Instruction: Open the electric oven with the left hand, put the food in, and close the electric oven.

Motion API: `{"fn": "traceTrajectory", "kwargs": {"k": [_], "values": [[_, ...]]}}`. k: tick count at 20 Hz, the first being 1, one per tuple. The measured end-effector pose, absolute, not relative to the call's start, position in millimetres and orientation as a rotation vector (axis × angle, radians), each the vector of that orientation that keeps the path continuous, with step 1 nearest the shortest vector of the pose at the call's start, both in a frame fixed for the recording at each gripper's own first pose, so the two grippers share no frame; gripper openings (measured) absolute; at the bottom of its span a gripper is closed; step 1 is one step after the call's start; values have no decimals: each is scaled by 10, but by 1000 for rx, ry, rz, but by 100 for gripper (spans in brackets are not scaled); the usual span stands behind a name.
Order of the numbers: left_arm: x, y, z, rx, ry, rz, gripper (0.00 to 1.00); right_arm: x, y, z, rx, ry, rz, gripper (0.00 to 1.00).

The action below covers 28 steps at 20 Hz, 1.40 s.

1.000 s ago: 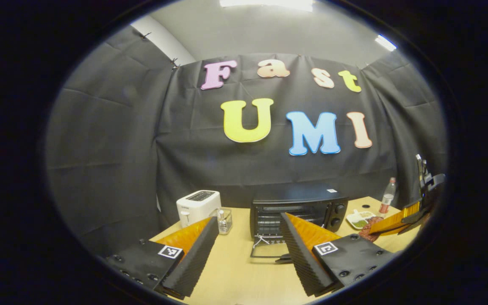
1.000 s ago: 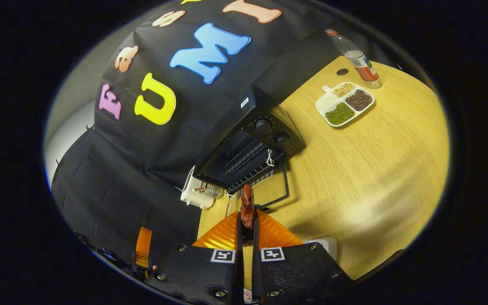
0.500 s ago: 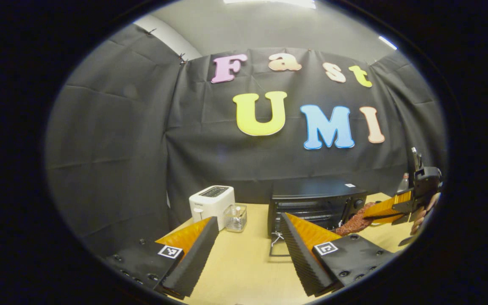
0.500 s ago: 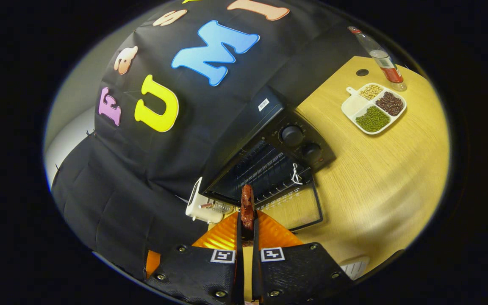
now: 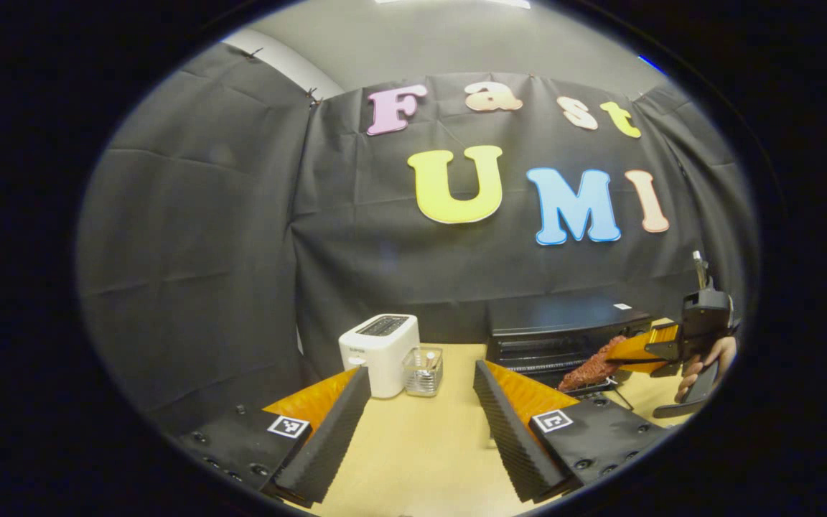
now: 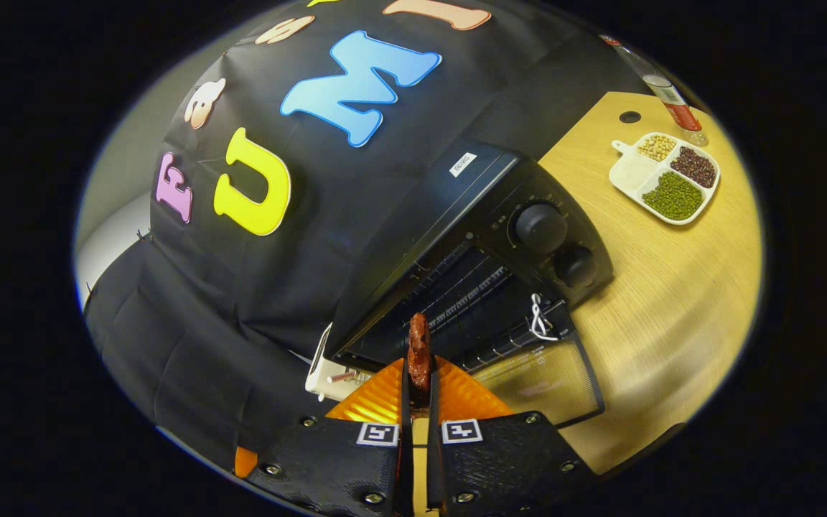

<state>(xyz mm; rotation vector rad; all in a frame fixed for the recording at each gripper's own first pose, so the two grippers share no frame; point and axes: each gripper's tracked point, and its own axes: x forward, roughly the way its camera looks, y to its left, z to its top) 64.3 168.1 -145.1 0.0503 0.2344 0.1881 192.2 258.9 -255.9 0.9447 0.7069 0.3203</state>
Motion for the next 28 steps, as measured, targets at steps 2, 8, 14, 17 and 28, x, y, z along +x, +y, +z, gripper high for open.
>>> {"fn": "traceTrajectory", "kwargs": {"k": [2,8,14,17,28], "values": [[663,1744,-1515,54,246,202,97,2049,2654,-2629,952,703,314,7],[704,1871,-1654,75,281,224,100,2358,2785,-2779,899,672,307,7],[712,1914,-1706,81,299,233,97,2453,2843,-2964,839,673,296,7],[706,1889,-1693,105,297,226,100,2491,2789,-3012,747,640,280,13],[608,1705,-1629,106,295,202,100,2444,2399,-2869,470,548,223,98]]}}
